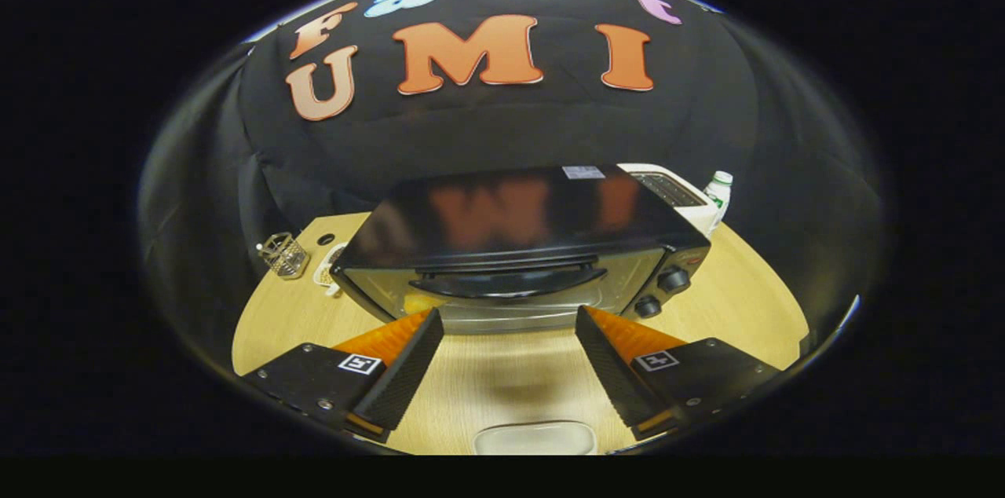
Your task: Open the toaster oven, put the food inside, and close the toaster oven door.
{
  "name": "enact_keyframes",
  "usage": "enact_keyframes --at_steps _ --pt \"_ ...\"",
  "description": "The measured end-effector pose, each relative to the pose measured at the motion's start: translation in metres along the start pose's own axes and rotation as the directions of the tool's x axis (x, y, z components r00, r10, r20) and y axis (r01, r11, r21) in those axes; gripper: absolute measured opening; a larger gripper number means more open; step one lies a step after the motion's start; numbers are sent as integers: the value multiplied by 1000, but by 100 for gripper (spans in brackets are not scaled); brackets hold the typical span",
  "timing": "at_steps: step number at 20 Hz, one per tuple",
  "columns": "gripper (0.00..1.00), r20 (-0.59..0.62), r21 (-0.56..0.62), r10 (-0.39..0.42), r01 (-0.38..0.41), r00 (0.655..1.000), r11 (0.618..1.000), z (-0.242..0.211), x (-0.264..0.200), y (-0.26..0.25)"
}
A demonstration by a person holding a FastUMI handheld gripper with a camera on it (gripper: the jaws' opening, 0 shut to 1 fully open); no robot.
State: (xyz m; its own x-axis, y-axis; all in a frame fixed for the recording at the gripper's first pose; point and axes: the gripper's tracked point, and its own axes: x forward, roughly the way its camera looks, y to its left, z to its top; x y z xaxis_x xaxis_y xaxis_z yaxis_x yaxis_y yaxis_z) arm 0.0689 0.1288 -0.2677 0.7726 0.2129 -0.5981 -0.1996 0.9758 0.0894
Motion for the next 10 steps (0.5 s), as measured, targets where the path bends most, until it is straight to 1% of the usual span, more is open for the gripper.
enact_keyframes --at_steps 7,10 --pt "100 138 -1 -25 26 990 1000 60 -54 -13" --pt "100 180 -5 -28 30 983 1000 73 -81 -16"
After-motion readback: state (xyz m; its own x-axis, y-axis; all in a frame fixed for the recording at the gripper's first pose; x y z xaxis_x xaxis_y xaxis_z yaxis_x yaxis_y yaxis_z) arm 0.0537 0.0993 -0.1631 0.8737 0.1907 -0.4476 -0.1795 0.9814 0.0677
